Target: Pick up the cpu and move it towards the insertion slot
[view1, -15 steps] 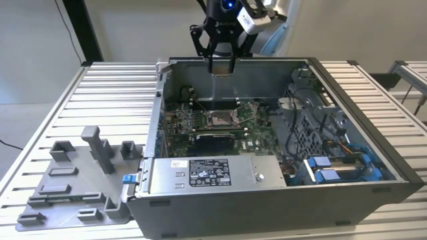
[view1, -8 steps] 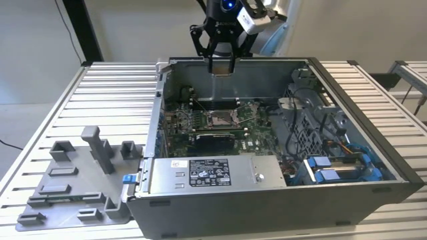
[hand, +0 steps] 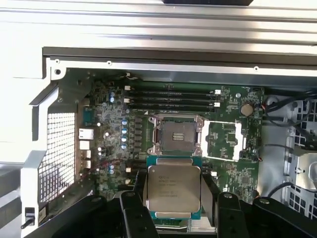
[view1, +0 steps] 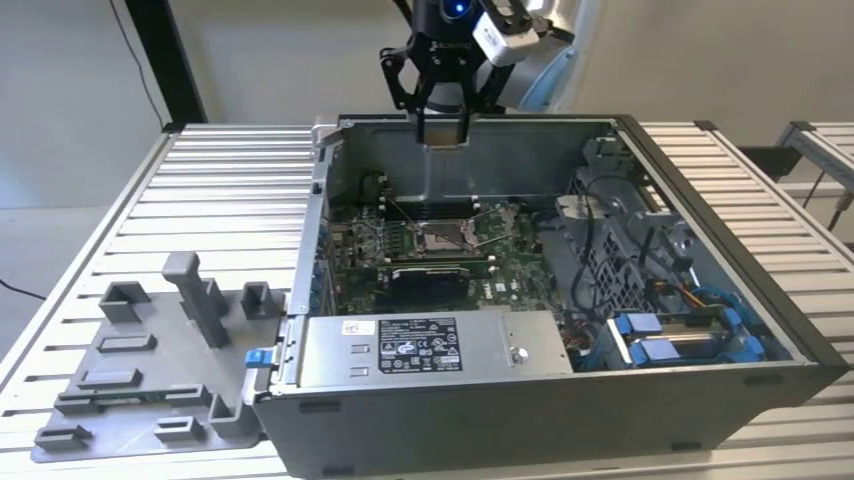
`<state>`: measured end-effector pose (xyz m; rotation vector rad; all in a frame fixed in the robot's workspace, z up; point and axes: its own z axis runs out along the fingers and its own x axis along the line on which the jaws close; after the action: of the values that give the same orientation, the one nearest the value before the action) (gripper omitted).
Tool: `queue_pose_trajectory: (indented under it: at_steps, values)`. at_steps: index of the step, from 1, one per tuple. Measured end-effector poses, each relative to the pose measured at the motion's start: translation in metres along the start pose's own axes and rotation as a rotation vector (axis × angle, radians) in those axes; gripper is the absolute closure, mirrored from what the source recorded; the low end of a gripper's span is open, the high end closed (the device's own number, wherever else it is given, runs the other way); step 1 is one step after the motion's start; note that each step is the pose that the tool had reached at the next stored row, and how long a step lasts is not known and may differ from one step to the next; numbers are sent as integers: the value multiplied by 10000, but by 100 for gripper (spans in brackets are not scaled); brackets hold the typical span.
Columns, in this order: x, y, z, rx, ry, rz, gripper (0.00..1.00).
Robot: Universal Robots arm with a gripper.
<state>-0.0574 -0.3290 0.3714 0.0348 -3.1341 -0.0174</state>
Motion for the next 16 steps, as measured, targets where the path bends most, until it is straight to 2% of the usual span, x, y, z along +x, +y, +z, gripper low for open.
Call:
queue_pose_trajectory:
  at_steps: [5,12,16]
  values:
    - [-2,72,17,-2,-1,97,100]
    - [-3,92,33,-4,-6,564,100]
    - [-3,99,35,-6,-8,672,100]
